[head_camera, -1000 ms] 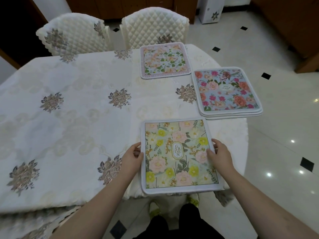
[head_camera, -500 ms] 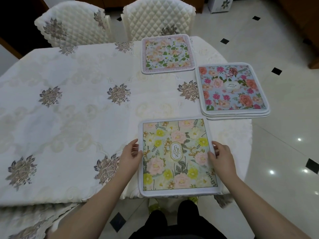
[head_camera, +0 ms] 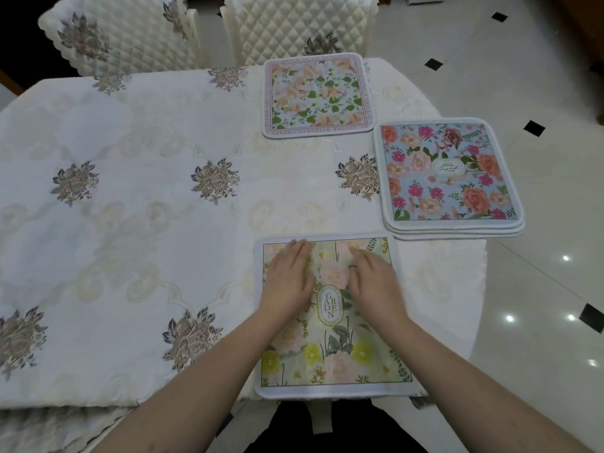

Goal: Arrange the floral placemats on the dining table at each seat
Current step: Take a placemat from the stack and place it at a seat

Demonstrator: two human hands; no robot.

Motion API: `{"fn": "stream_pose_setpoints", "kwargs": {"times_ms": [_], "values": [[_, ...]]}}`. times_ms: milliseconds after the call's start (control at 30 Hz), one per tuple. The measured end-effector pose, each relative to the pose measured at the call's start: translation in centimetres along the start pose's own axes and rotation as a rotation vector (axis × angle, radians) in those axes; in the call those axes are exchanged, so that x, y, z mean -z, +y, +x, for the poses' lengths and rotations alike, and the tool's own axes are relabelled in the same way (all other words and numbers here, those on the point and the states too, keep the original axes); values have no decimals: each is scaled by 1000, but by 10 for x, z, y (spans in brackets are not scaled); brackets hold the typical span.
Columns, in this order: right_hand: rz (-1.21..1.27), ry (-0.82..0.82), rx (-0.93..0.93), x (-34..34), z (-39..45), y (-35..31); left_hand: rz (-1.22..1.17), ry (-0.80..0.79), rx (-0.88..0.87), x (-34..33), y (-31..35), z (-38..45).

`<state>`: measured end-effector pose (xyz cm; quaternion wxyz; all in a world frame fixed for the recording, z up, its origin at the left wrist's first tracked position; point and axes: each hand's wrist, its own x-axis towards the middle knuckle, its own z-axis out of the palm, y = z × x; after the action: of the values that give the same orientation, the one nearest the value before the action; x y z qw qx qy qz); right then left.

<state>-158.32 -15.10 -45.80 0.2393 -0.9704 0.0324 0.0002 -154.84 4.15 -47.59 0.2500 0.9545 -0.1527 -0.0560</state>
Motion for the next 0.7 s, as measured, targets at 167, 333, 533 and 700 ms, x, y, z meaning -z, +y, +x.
{"fn": "stream_pose_setpoints", "kwargs": {"times_ms": [167,333,533,700], "values": [[-205,-146,101,-49,18,-23,261,-123,-136,-24,-12,17],[-328,-197,105,-58,22,-22,306,-163,-129,-28,-13,17],[-331,-235,77,-56,24,-19,328,-212,-98,-26,-13,18],[-307,-214,93,-45,25,-6,305,-215,-84,-24,-15,17]]}}
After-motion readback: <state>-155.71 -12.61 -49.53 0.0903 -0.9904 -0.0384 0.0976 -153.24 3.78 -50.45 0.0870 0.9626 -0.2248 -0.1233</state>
